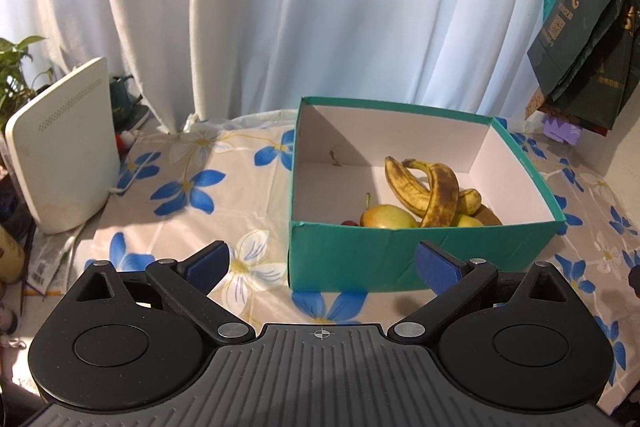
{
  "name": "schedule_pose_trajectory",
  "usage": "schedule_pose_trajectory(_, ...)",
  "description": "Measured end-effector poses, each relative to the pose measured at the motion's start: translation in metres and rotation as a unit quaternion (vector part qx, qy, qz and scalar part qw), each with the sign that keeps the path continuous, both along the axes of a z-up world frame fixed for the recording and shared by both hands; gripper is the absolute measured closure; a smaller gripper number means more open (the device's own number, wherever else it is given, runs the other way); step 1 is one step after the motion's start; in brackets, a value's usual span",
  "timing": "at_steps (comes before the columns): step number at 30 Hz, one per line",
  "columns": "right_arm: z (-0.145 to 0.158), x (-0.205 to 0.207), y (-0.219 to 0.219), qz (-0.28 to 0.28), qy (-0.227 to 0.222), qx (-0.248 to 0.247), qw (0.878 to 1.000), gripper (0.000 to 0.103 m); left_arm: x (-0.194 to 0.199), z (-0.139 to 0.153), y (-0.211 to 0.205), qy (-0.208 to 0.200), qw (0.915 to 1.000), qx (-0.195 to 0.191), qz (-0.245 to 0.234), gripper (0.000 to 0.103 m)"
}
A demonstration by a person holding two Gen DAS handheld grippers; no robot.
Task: Organize fruits
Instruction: 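Lower the right gripper's tomato into the teal box and open it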
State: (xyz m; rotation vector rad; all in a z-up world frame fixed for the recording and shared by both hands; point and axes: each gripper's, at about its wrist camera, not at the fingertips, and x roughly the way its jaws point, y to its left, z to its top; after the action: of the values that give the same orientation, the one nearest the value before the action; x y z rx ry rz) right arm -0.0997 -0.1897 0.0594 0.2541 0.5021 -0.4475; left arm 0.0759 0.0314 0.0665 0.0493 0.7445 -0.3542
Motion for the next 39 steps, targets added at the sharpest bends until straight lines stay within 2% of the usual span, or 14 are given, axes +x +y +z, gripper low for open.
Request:
schedule_pose_trajectory(9, 0.020, 0.012, -0.003, 0.008, -0.024, -0.024, 0.999, 0.077, -0.014, 0.006, 0.022, -0.005, 1.0000, -0.001, 0.008, 0.001)
schedule_pose_trajectory(22, 0.031, 0.039, 0.005, 0.050, -0.025, -0.041, 0.998, 0.077, -0.019, -0.013, 0.037, 0.033, 0.9987, 0.015, 0.036, 0.001)
schedule_pose_trajectory(31, 0.030, 0.083, 0.006, 0.089, -0.019, -0.043, 0.995, 0.077, -0.025, -0.017, 0.039, 0.042, 0.9979, 0.028, 0.042, 0.001)
schedule_pose_trajectory(39, 0.010, 0.135, 0.002, 0.113, 0.010, -0.036, 0.993, 0.077, -0.024, -0.024, 0.043, 0.065, 0.9954, 0.038, 0.060, 0.001)
